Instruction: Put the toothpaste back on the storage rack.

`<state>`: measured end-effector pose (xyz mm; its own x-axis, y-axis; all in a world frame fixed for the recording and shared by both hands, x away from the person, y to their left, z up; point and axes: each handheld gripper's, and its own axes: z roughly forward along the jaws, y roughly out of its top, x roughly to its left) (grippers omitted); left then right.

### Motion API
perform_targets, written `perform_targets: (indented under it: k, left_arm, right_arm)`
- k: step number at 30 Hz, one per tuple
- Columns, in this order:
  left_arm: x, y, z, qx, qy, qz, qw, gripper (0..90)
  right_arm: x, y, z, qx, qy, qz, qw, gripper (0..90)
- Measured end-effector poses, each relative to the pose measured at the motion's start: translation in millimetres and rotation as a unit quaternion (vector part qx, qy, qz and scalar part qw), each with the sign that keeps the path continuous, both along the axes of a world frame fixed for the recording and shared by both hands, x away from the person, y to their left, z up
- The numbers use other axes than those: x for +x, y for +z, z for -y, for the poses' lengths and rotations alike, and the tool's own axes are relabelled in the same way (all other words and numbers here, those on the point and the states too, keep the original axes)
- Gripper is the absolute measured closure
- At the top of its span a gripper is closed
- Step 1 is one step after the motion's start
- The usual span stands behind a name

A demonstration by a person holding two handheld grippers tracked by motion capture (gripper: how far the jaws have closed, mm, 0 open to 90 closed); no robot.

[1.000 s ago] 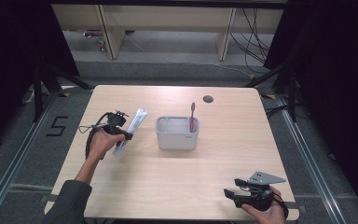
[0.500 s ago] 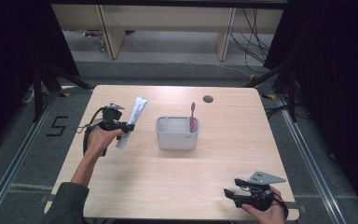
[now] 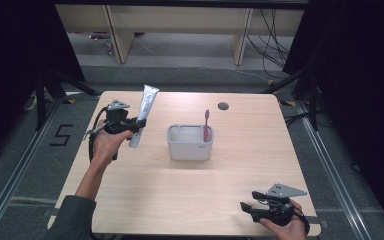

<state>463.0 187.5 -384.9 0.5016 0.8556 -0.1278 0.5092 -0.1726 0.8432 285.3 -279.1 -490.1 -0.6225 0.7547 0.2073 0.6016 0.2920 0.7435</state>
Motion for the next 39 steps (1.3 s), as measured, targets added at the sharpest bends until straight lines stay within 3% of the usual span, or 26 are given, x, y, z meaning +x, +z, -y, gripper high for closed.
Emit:
perform_targets:
  k: [3,5,7,8,11,14,15,21,31,35,36,39]
  left_arm:
    - [-1.5,5.7,6.4,-0.012,-0.006,0.013,0.9998,73.3]
    - [-2.1,8.3,12.0,-0.014,-0.015,0.015,0.9997,73.2]
    - [-3.0,11.2,18.0,-0.002,-0.023,0.018,0.9996,73.3]
    - [-2.6,11.9,22.1,-0.012,-0.026,0.021,0.9994,73.3]
    - [-3.9,17.4,32.6,-0.020,-0.031,0.032,0.9988,73.3]
    - [-5.1,21.6,44.3,-0.037,-0.042,0.046,0.9974,73.3]
    - [-5.7,22.4,48.6,-0.041,-0.045,0.054,0.9967,73.3]
    - [-5.1,25.6,72.4,-0.049,-0.067,0.067,0.9943,73.3]
    - [2.8,20.0,109.6,-0.060,-0.087,0.075,0.9915,73.3]
    - [7.4,14.3,118.4,-0.064,-0.090,0.076,0.9910,73.3]
    - [8.2,12.7,120.1,-0.062,-0.087,0.081,0.9909,73.3]
    - [11.1,8.6,123.0,-0.066,-0.086,0.083,0.9906,73.3]
  right_arm:
    - [-0.1,-0.2,-0.5,0.003,-0.001,-0.003,1.0000,36.7]
    - [1.4,-0.2,1.3,-0.009,0.005,0.014,0.9999,36.7]
    - [0.1,0.0,-0.1,-0.002,0.001,0.001,1.0000,36.7]
    - [1.5,-0.7,0.9,-0.005,0.005,0.013,0.9999,36.7]
    - [0.1,0.0,0.1,-0.001,0.001,0.002,1.0000,36.6]
    - [0.1,-0.1,0.1,0.002,0.000,0.005,1.0000,36.6]
    - [1.3,-0.1,1.6,-0.004,0.005,0.016,0.9999,36.6]
    - [1.3,0.0,1.7,-0.003,0.005,0.016,0.9999,36.6]
    - [1.5,-0.1,2.0,-0.003,0.007,0.015,0.9999,36.6]
    - [1.6,-0.1,1.9,-0.001,0.008,0.013,0.9999,36.7]
    - [0.9,-0.6,0.6,0.009,0.006,0.006,0.9999,36.7]
    - [1.8,-0.2,2.0,-0.001,0.009,0.013,0.9999,36.6]
